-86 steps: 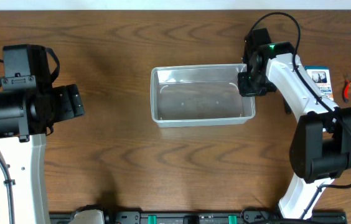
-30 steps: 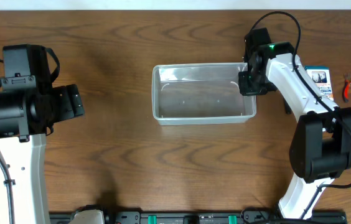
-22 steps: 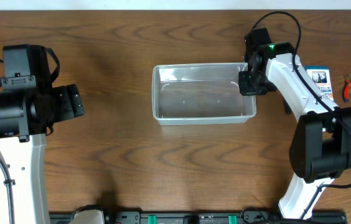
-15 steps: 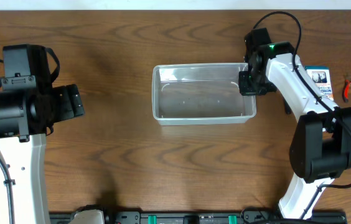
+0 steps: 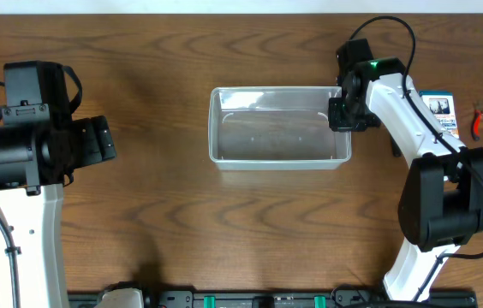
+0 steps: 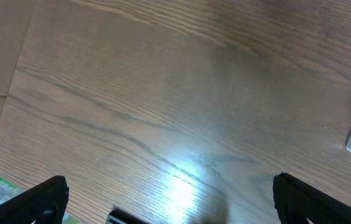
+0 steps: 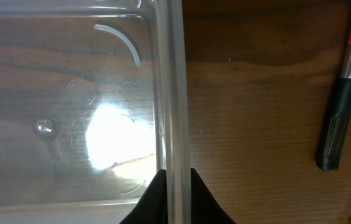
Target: Pack container
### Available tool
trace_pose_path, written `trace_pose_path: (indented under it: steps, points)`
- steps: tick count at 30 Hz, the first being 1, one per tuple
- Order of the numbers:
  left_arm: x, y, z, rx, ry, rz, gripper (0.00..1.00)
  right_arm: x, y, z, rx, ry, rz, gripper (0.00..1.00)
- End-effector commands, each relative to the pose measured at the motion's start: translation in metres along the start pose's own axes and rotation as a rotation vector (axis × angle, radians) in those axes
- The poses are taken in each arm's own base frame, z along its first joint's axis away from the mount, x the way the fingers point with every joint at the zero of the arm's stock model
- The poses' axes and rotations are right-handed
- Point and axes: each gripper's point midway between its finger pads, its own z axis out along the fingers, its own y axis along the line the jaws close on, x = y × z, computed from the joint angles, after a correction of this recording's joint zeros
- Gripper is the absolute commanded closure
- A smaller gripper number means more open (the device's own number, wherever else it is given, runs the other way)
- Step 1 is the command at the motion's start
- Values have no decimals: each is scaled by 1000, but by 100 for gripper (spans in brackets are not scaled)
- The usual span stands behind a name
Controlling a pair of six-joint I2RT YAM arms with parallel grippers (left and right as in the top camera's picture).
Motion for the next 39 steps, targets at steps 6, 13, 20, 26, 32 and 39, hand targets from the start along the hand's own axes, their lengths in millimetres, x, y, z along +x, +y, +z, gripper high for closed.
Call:
trace_pose_path:
  steps: [6,13,20,26,32,39]
  points:
    - [0,3,-1,-10,1,-14,2,4,-12,11,77,18,-46,91]
    - [0,3,-1,-10,2,-14,2,3,-15,11,80,19,-50,91]
    - [0,3,-1,-10,2,-13,2,3,-21,11,82,22,-36,91]
    - [0,3,-1,-10,2,-14,2,4,-22,11,82,26,-46,91]
    - [0,3,-1,-10,2,-14,2,4,-22,11,83,30,-45,81]
    - [0,3,-1,-10,2,-14,1,3,-20,10,74,27,-46,58]
